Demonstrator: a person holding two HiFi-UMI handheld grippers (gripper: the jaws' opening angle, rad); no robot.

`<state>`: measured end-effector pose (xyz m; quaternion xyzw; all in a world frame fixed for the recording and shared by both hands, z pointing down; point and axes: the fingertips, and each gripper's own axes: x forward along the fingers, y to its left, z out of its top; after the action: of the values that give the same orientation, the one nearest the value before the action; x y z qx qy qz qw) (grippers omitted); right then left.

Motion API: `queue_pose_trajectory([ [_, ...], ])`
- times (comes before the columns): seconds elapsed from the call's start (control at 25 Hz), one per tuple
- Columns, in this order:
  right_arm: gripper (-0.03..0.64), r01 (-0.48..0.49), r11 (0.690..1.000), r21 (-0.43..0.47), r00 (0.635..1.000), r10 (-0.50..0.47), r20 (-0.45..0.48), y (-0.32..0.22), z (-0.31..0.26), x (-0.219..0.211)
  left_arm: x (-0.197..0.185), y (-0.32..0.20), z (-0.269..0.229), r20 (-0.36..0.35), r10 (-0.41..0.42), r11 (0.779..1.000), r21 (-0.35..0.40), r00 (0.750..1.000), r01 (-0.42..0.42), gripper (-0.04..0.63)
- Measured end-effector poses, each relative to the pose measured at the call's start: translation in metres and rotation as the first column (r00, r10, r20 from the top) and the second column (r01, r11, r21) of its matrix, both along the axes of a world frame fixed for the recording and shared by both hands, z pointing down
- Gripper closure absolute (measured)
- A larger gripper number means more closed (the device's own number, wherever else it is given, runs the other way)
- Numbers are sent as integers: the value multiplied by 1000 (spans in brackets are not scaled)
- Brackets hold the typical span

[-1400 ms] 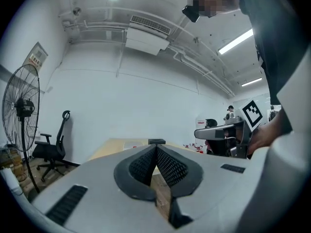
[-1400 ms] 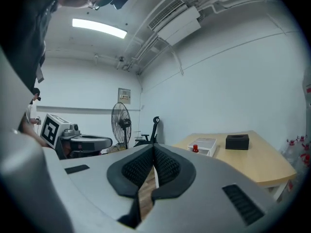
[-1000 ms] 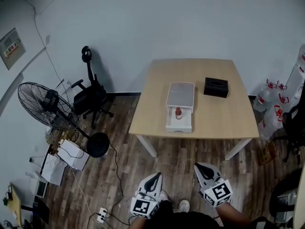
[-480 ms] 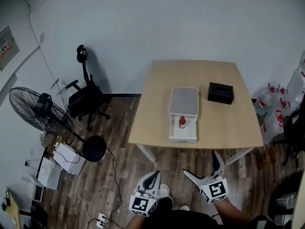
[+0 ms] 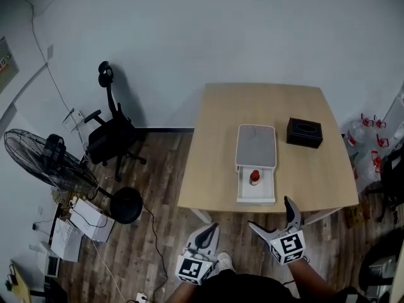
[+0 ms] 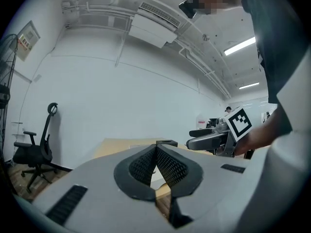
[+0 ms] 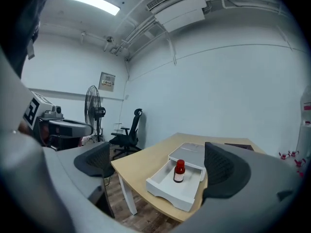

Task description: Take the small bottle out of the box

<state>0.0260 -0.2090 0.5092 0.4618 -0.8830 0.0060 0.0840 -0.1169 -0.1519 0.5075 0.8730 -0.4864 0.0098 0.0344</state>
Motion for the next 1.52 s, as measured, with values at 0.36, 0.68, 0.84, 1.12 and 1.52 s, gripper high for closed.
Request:
queue_pose_trajectory([
  [0.36, 26, -52, 995, -81, 998, 50, -29, -61, 25, -14, -20, -53, -1, 10, 74, 997, -2, 997, -74, 584],
  [0.68, 26, -62, 988, -142, 993, 46, -112, -115, 48, -4, -26, -88, -11, -11, 82, 997, 15, 997, -82, 584],
  [0.84, 26, -30, 980, -197, 990, 2, -140, -135, 65, -7, -21, -107, -24, -28, 62, 998, 26, 998, -61, 584],
  [1.12, 26, 0, 953, -304, 977, -65, -202, -167, 114, -10, -11, -134, -48, -53, 34, 997, 68, 998, -30, 584],
  [1.52, 50, 33, 890, -456, 937, -186, -295, -183, 176, -11, -17, -145, -20, -57, -38, 999, -13, 998, 37, 584],
])
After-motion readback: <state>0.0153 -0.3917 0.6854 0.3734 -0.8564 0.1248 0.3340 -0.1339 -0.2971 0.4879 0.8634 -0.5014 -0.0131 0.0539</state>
